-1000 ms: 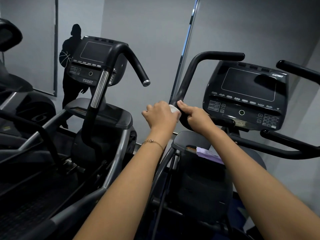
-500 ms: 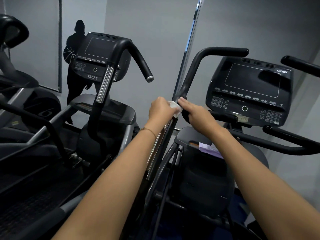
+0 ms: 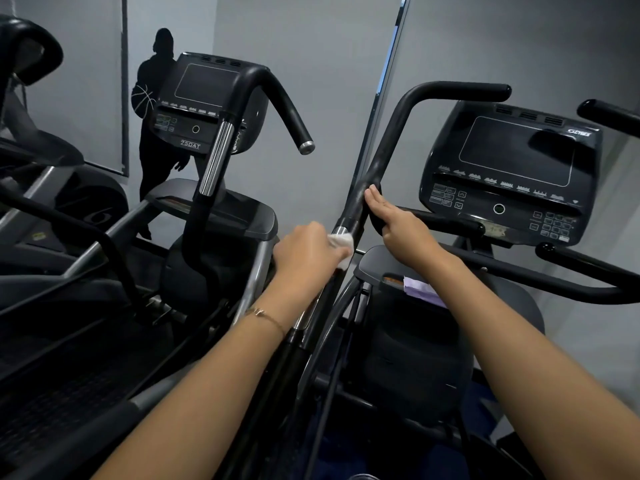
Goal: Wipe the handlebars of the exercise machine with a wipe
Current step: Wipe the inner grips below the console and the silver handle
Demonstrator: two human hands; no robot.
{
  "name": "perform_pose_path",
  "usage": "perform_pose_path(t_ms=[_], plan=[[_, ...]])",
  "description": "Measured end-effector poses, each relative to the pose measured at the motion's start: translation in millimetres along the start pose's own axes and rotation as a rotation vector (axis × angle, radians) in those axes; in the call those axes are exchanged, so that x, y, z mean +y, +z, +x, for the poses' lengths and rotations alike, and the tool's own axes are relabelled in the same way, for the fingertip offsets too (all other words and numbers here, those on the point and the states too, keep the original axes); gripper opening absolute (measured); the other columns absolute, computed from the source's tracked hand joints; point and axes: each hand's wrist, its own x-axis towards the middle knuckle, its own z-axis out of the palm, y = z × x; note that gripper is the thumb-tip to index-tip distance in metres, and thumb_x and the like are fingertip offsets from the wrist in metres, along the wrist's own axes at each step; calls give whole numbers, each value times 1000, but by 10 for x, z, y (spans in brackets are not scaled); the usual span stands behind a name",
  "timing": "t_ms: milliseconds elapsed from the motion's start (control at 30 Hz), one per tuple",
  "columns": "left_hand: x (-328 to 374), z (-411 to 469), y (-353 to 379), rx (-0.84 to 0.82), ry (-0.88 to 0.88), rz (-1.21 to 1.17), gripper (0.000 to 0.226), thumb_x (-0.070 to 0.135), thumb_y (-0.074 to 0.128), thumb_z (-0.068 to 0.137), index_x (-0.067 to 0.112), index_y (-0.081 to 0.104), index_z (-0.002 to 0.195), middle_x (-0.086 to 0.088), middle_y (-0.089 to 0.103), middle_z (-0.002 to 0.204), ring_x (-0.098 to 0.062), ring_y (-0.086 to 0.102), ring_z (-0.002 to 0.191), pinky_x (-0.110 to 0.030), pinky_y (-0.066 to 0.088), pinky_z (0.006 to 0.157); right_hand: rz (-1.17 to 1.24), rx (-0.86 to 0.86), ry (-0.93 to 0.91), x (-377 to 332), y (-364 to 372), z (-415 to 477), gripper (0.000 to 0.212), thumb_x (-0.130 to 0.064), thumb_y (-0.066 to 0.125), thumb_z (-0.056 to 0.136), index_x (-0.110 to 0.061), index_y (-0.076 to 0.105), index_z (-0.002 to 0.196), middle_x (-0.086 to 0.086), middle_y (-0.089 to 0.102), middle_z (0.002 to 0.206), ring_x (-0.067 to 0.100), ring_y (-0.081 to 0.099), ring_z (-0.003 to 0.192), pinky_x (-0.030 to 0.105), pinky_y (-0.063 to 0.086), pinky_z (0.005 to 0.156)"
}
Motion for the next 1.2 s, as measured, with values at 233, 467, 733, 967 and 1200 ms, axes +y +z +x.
perform_pose_path(t_ms=[233,467,733,967,1200], plan=[[300,62,-16,81,21,177,28,36,52,91,10,60,100,-8,65,103,-27,62,96,-28,36,65,-41,-10,23,-33,22,-14,77,10,36,84,-27,15,149,-13,8,155,12,32,136,41,34,106],[179,-144,21,62,23,265,25,37,53,91,13,59,94,-6,66,101,-26,63,95,-27,35,64,-62,-20,38,-60,14,-11,79,11,37,83,-27,14,149,-13,7,156,17,37,133,45,34,106],[360,13,63,-12,29,245,16,20,50,93,14,60,104,-5,64,105,-26,63,99,-28,37,70,-142,-32,35,-57,-33,-2,79,11,35,83,-29,14,148,-14,8,155,17,32,136,45,33,107],[221,-112,88,-23,28,250,23,28,44,97,13,58,109,-5,59,104,-27,57,107,-30,35,73,-184,-29,28,-59,-7,5,78,9,38,85,-27,13,149,-12,7,156,20,32,135,42,32,106],[273,14,111,51,19,54,41,27,56,92,6,48,126,-13,49,124,-27,49,115,-33,43,88,-292,44,-130,-76,6,-48,68,8,36,87,-19,23,147,-2,16,156,19,25,140,38,30,107]])
